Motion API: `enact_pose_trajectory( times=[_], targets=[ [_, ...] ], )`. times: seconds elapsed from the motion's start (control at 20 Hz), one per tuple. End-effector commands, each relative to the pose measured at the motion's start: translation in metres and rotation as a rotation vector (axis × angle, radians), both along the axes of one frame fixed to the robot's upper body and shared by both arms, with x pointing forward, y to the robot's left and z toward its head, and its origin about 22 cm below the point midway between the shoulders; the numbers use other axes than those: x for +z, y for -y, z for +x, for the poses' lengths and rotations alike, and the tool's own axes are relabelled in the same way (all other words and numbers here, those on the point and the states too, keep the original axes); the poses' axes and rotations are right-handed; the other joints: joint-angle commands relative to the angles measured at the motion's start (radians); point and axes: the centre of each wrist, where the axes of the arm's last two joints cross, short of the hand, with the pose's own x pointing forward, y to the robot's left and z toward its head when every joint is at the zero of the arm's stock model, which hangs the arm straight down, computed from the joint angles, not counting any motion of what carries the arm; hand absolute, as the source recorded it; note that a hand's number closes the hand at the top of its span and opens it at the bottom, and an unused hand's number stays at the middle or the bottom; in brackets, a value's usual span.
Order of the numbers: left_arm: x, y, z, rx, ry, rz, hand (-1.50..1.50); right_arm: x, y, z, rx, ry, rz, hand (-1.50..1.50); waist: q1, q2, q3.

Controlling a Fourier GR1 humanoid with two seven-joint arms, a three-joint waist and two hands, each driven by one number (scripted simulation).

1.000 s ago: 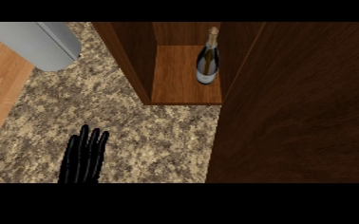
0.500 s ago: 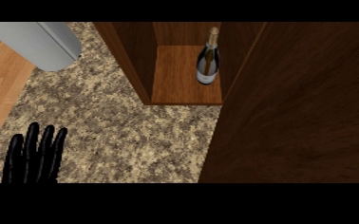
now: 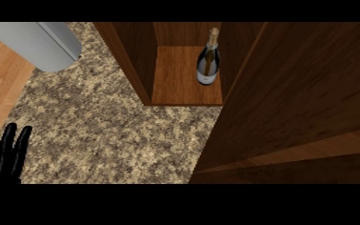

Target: Pick up the wine, place it into the cabinet and close the cabinet

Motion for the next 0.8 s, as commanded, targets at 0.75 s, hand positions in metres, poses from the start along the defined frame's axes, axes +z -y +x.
enact_pose_trajectory(
  times=[0.75],
  targets=[
    [0.009,-0.058,0.012,-0.043,-0.015,-0.015,-1.50,0.017,-0.064,-0.026,-0.052,0.203,0.061,1.50,0.009,0.000,-0.003]
  ],
)
